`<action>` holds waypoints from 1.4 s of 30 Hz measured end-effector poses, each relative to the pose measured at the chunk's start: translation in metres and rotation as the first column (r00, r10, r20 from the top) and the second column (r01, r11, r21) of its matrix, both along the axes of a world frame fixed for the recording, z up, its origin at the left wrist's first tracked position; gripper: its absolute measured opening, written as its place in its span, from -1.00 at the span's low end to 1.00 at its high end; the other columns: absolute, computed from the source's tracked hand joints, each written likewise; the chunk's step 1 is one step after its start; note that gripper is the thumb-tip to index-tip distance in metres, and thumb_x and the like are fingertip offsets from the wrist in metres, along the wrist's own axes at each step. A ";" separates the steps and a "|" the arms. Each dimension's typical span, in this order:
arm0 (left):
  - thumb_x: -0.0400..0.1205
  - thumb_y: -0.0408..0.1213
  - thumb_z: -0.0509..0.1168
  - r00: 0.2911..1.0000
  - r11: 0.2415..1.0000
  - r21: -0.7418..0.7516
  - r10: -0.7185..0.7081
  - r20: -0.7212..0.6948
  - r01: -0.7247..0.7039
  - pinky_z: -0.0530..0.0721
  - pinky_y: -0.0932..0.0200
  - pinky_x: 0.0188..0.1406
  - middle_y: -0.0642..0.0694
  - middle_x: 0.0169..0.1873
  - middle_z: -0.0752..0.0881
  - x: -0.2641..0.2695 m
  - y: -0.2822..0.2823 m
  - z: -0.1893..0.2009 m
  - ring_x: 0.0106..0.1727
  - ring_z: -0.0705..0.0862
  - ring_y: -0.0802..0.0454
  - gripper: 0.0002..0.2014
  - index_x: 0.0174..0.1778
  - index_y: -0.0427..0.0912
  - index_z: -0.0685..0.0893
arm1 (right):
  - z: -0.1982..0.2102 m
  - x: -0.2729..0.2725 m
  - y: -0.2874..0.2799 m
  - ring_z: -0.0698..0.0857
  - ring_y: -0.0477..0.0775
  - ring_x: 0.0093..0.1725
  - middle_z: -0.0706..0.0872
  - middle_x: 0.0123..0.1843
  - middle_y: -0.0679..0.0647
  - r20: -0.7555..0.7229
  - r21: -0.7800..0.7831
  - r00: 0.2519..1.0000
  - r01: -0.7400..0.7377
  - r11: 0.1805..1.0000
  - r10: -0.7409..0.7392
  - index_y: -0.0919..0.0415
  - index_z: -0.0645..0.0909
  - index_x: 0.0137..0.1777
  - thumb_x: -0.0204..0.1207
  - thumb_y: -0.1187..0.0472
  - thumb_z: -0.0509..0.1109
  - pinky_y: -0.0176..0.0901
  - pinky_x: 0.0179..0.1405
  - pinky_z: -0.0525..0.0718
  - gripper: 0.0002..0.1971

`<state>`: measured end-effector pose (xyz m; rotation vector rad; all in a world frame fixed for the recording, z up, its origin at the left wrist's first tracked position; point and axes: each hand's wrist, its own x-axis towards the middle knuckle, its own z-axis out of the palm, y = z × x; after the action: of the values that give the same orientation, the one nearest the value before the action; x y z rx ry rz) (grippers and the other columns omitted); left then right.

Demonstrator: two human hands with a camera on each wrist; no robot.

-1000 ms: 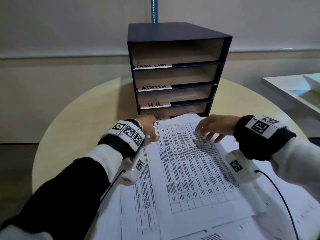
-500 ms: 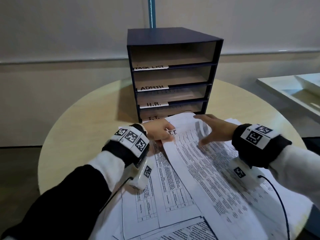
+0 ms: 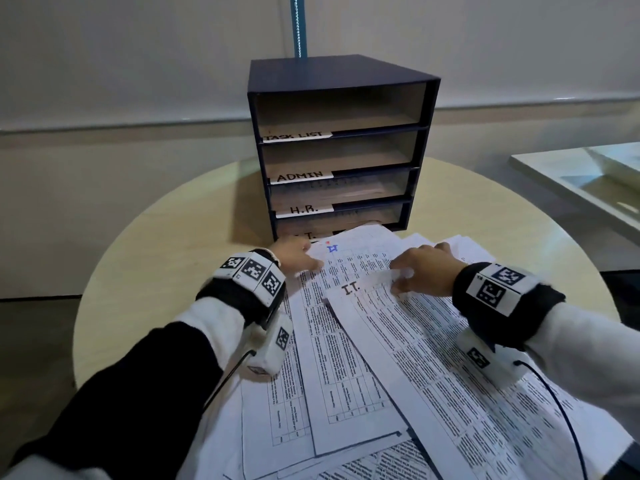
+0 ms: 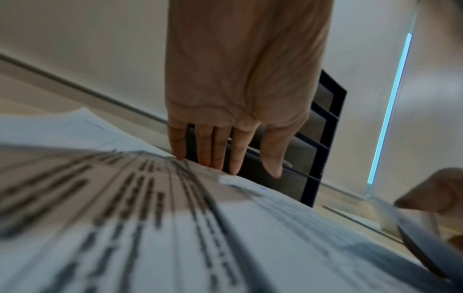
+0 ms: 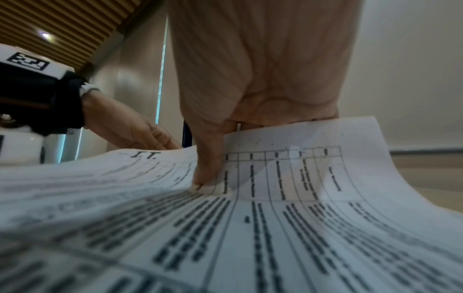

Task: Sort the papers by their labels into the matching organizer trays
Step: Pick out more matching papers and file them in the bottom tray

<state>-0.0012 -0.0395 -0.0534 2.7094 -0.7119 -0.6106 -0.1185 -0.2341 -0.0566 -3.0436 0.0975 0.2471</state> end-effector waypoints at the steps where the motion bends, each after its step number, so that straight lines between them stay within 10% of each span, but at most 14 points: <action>1: 0.61 -0.04 0.30 1.000 0.999 0.043 -0.001 0.004 0.001 0.43 0.14 0.10 -0.15 0.20 0.49 0.001 0.000 -0.001 0.12 0.43 0.00 -0.62 0.21 -0.22 0.47 | -0.001 0.000 0.000 0.47 0.00 -0.04 0.60 -0.22 -0.08 -0.008 0.005 1.000 -0.001 1.000 0.001 -0.09 0.45 -0.41 0.50 0.08 0.33 0.05 0.19 0.25 -0.75; 6: 0.49 -0.02 0.43 0.993 0.993 0.090 0.067 0.096 -0.075 0.35 -0.12 0.45 -0.27 0.44 0.27 -0.001 -0.002 -0.005 0.47 0.26 -0.22 -0.32 0.49 -0.15 0.38 | 0.002 -0.001 0.003 0.44 0.04 -0.03 0.57 -0.22 -0.03 -0.023 0.023 1.000 0.005 1.000 -0.005 -0.01 0.47 -0.33 0.58 0.10 0.26 0.02 0.09 0.19 -0.77; 14: 0.54 -0.42 0.35 0.993 0.979 -0.194 0.081 0.091 -0.062 0.45 0.22 -0.19 -0.20 0.19 0.55 -0.001 -0.001 -0.006 0.01 0.46 0.00 -0.78 0.00 -0.11 0.48 | 0.011 0.007 0.014 0.50 0.10 -0.05 0.53 -0.24 0.02 0.100 0.021 0.994 0.038 0.999 -0.040 0.04 0.28 -0.49 0.60 0.14 0.23 0.00 0.02 0.21 -0.61; 20: 0.60 -0.51 0.27 0.996 0.744 -0.662 0.056 -0.076 -0.092 0.57 0.59 -0.34 -0.03 -0.28 0.63 -0.018 -0.004 0.021 -0.25 0.57 0.20 -0.89 -0.12 -0.25 0.66 | 0.022 0.015 0.021 0.27 0.11 0.48 0.45 0.48 -0.04 0.240 0.153 0.968 0.040 0.987 -0.076 0.14 0.67 0.19 0.51 0.17 0.34 0.16 0.46 0.19 -0.72; 24: 0.53 -0.35 0.38 0.973 0.572 -0.801 -0.014 -0.229 -0.180 0.63 0.19 0.08 -0.06 -0.21 0.66 -0.032 -0.010 0.036 -0.11 0.63 0.05 -0.95 -0.21 -0.15 0.63 | 0.034 0.021 0.017 0.54 0.05 0.21 0.71 0.19 0.07 0.336 0.242 0.924 0.103 0.965 -0.183 0.21 0.69 0.13 0.50 0.20 0.33 0.04 0.50 0.13 -0.75; 28: 0.13 0.15 0.48 0.887 0.284 -0.853 -0.018 -0.462 -0.438 0.68 -0.11 0.14 -0.28 0.09 0.72 -0.047 -0.014 0.032 0.06 0.71 -0.19 -0.31 0.05 -0.26 0.63 | 0.051 0.023 0.006 0.45 0.02 -0.04 0.69 -0.04 0.14 0.506 0.319 0.803 0.164 0.934 -0.314 0.27 0.67 0.01 0.51 0.27 0.29 -0.01 0.40 0.22 -0.83; 32: 0.52 -0.28 0.40 0.868 0.312 -0.820 0.029 -0.496 -0.480 0.65 0.00 0.20 -0.16 0.12 0.72 -0.069 -0.032 0.011 0.18 0.67 -0.12 -0.70 0.16 -0.21 0.60 | 0.066 0.021 0.000 0.60 0.19 -0.02 0.63 -0.22 0.09 0.603 0.438 0.679 0.156 0.885 -0.418 0.19 0.63 -0.20 0.39 0.26 0.35 0.06 0.36 0.38 -0.96; 36: 0.64 -0.35 0.25 0.890 0.299 -0.838 0.130 -0.437 -0.456 0.61 -0.11 0.31 -0.17 0.17 0.71 -0.063 -0.040 0.012 0.23 0.67 -0.08 -0.76 0.22 -0.25 0.59 | 0.062 0.017 -0.007 0.41 0.16 0.35 0.59 0.20 0.15 0.679 0.407 0.552 0.266 0.874 -0.484 0.16 0.57 0.10 0.39 0.18 0.39 0.10 0.45 0.16 -0.73; 39: 0.64 -0.36 0.27 0.911 0.286 -0.867 0.195 -0.364 -0.407 0.64 -0.04 0.26 -0.19 0.15 0.73 -0.054 -0.038 0.021 0.19 0.70 -0.09 -0.73 0.24 -0.34 0.61 | 0.060 0.010 -0.023 0.27 0.24 0.52 0.33 0.47 0.22 0.509 0.607 0.392 0.468 0.642 -0.766 0.22 0.33 0.41 0.37 0.15 0.42 0.16 0.53 0.15 -0.39; 42: 0.62 -0.35 0.30 0.907 0.263 -0.879 0.257 -0.334 -0.398 0.58 0.11 0.19 -0.20 0.13 0.74 -0.047 -0.033 0.020 0.17 0.70 -0.08 -0.74 0.20 -0.36 0.64 | 0.055 0.008 -0.041 0.54 0.27 0.20 0.46 0.30 0.28 -0.073 0.882 0.509 0.435 0.183 -0.858 0.34 0.33 0.37 0.45 0.22 0.39 0.04 0.13 0.52 -0.48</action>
<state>-0.0485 -0.0723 -0.0336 1.5610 -0.2526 -0.1253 -0.1101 -0.2747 -0.0020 -1.7034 0.9860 -0.4087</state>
